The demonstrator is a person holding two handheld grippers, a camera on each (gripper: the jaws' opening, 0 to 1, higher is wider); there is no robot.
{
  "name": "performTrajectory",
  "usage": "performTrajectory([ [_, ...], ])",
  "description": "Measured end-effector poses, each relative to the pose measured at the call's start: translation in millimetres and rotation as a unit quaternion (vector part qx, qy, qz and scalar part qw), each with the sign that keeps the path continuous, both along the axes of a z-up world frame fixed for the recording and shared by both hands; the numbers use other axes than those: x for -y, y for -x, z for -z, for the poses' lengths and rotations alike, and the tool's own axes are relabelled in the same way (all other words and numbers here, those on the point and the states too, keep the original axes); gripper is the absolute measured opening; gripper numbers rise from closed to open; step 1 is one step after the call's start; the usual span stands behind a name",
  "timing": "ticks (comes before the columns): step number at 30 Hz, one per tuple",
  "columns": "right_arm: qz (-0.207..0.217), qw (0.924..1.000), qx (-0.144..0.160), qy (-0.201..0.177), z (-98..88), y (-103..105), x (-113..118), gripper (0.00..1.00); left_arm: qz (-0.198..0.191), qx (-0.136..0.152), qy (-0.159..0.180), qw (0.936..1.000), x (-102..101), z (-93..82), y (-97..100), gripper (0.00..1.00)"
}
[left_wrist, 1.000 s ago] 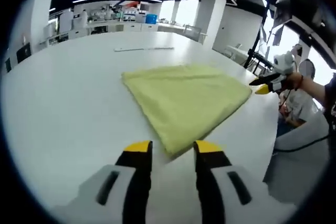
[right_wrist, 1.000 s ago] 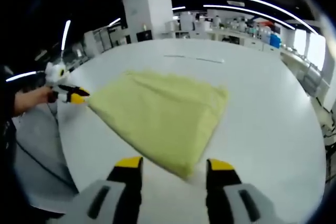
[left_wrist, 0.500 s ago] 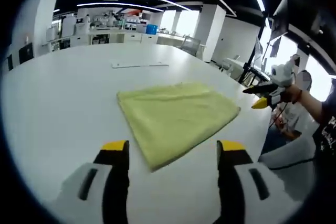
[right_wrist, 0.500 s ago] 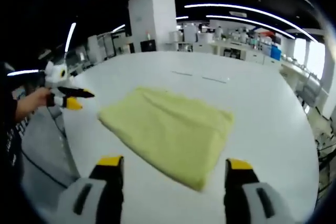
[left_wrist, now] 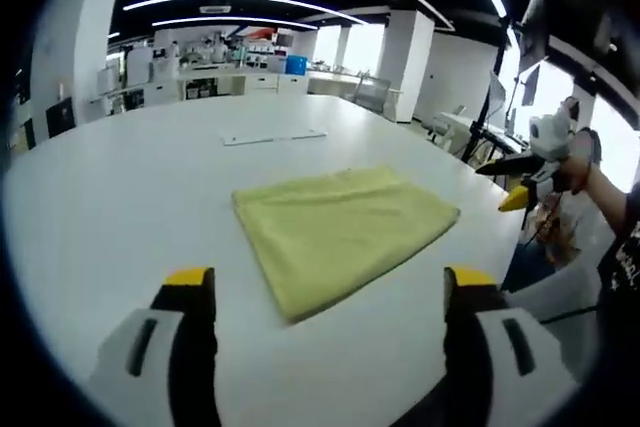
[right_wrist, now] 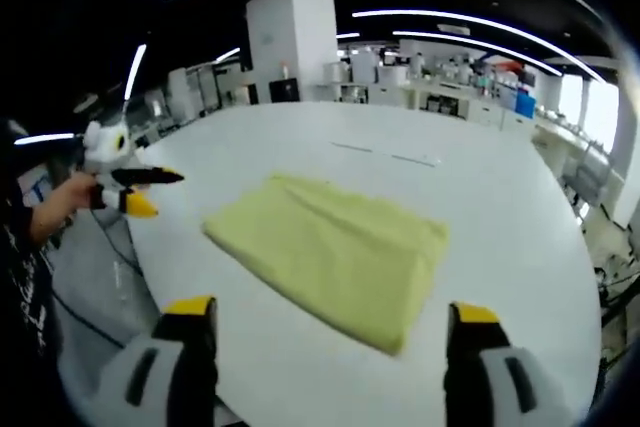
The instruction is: Fold the garment on the visible template until the final outline fits inside the template.
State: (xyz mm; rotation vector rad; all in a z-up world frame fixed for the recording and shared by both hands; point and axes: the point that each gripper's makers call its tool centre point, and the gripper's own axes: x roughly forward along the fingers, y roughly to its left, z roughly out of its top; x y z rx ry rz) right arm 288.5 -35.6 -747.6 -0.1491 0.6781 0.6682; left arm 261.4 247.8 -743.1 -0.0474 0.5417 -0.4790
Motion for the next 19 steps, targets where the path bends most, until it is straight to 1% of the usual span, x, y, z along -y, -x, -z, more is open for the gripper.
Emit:
performTrajectory([
  [1,0.0,1.0,-0.001,0.001,0.1,0.8,0.4,0.99,-0.001,0.003,-0.002,1.0,-1.6,-1.0,0.1,0.96],
  [4,0.001,1.0,-0.001,0.004,-0.9,3.9,2.0,1.0,-0.008,0.01,-0.011,0.9999,-6.5,-5.7,2.5,0.99],
  [5,0.004,1.0,-0.001,0.0,-2.1,4.6,2.2,1.0,-0.009,0.01,-0.015,0.9998,-8.6,-6.5,3.7,0.99],
  [6,0.01,0.9999,-0.002,-0.013,-4.3,3.9,0.8,1.0,-0.009,0.011,-0.017,0.9997,-9.8,-7.4,4.3,0.99],
  [8,0.011,0.9997,-0.004,-0.021,-6.6,5.9,-0.4,1.0,-0.009,0.01,-0.02,0.9997,-12.5,-9.1,6.2,0.99],
  [12,0.009,0.9999,-0.001,-0.014,-6.1,7.5,1.1,1.0,-0.015,0.003,-0.023,0.9996,-20.6,-6.4,7.2,0.99],
  [15,0.008,0.9999,-0.007,-0.007,-2.5,10.8,2.8,1.0,-0.014,0.002,-0.025,0.9996,-20.3,-6.1,8.9,0.99],
  [19,0.007,0.9998,-0.016,-0.003,2.2,15.7,3.4,1.0,-0.011,-0.006,-0.028,0.9995,-17.4,-2.6,12.5,0.99],
])
